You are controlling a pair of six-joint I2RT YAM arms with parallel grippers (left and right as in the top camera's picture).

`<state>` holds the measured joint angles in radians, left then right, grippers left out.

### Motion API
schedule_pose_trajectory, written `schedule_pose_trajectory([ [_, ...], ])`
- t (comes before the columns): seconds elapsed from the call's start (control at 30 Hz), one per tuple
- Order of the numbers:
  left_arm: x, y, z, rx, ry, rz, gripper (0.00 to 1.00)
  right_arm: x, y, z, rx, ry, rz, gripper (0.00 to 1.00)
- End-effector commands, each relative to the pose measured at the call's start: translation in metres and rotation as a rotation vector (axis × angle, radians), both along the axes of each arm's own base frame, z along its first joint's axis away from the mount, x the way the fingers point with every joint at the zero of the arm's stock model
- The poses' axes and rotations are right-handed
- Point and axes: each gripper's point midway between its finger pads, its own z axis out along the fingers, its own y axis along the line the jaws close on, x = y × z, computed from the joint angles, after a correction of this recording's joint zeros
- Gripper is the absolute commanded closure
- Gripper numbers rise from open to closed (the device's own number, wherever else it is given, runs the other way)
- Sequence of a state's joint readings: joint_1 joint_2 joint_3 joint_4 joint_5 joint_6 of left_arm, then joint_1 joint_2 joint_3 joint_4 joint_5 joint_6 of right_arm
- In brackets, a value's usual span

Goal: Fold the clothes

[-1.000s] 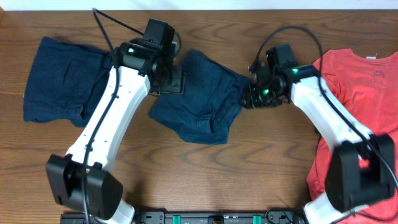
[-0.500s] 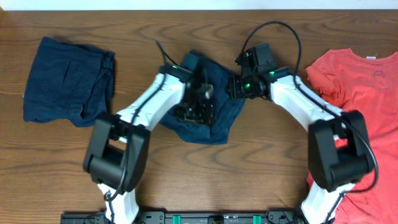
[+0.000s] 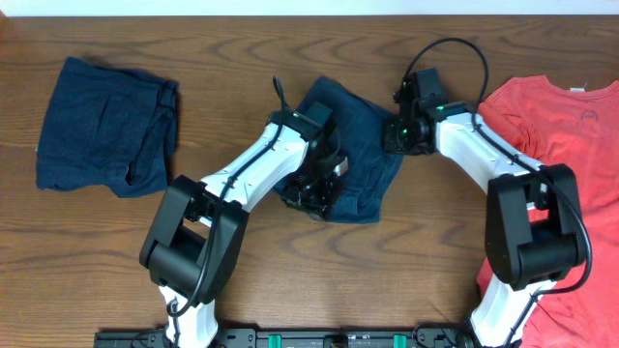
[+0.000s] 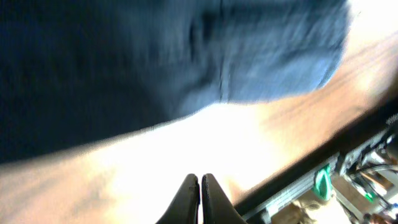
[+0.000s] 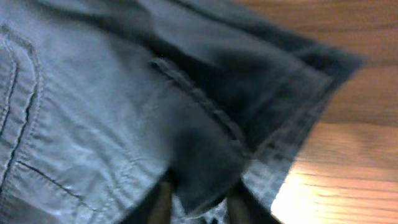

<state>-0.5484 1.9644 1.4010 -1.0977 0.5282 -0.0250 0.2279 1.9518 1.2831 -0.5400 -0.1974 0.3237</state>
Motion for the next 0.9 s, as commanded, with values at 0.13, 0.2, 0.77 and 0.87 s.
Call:
schedule_pose_trajectory([
  [0.13,0.038,0.018,0.047,-0.038,-0.183,0.065,0.73,-0.013,0.023,0.083,0.182,-0.141,0.209,0.67],
  [0.2,0.055,0.036,0.053,0.01,-0.266,0.096,0.44,-0.029,0.034,0.095,0.226,-0.118,0.252,0.64],
  [0.77,0.112,0.093,-0.001,0.099,-0.36,0.282,0.23,-0.127,0.088,0.002,0.101,0.273,0.38,0.79],
  [0.87,0.105,0.095,-0.018,0.125,-0.301,0.275,0.24,-0.127,0.077,0.0,0.044,0.277,0.357,0.99],
])
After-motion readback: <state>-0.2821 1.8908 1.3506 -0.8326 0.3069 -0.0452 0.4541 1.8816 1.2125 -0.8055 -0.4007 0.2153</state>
